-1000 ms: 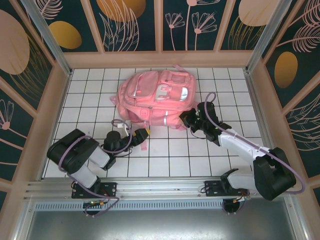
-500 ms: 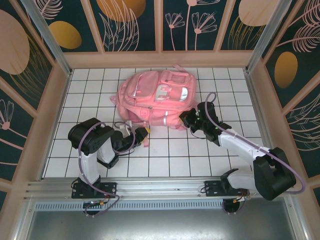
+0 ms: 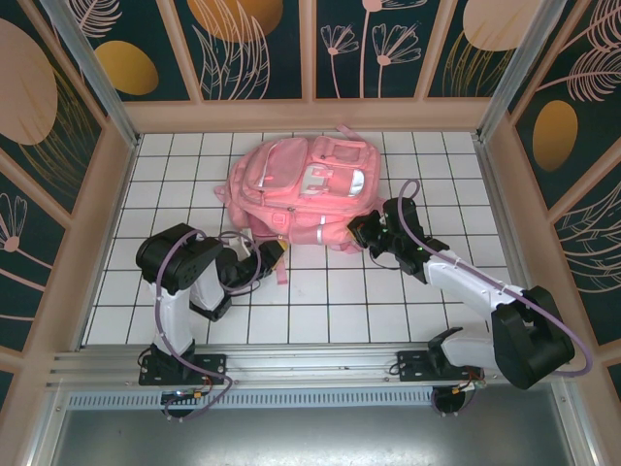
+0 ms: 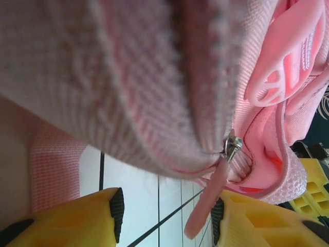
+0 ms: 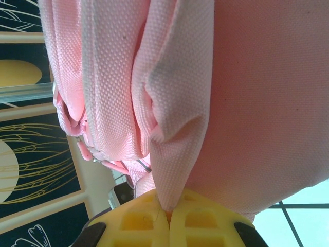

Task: Pack the student bag
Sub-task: Zip the student bag at the top-center of the table.

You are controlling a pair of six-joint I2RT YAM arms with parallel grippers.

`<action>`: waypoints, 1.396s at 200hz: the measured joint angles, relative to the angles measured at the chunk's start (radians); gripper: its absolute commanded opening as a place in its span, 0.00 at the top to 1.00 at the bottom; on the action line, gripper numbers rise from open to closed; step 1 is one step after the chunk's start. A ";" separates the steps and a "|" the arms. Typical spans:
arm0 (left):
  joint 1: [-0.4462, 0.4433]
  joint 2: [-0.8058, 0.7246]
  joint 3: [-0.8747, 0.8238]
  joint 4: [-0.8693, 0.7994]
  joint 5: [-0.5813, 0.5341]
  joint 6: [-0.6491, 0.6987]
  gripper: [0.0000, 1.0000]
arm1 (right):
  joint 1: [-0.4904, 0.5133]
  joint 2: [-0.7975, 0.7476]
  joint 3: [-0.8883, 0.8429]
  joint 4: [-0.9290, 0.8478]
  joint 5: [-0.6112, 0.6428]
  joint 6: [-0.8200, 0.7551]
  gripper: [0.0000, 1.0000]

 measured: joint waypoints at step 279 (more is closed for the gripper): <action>0.012 -0.088 -0.007 -0.008 0.007 0.047 1.00 | 0.023 0.000 -0.002 -0.017 0.031 -0.047 1.00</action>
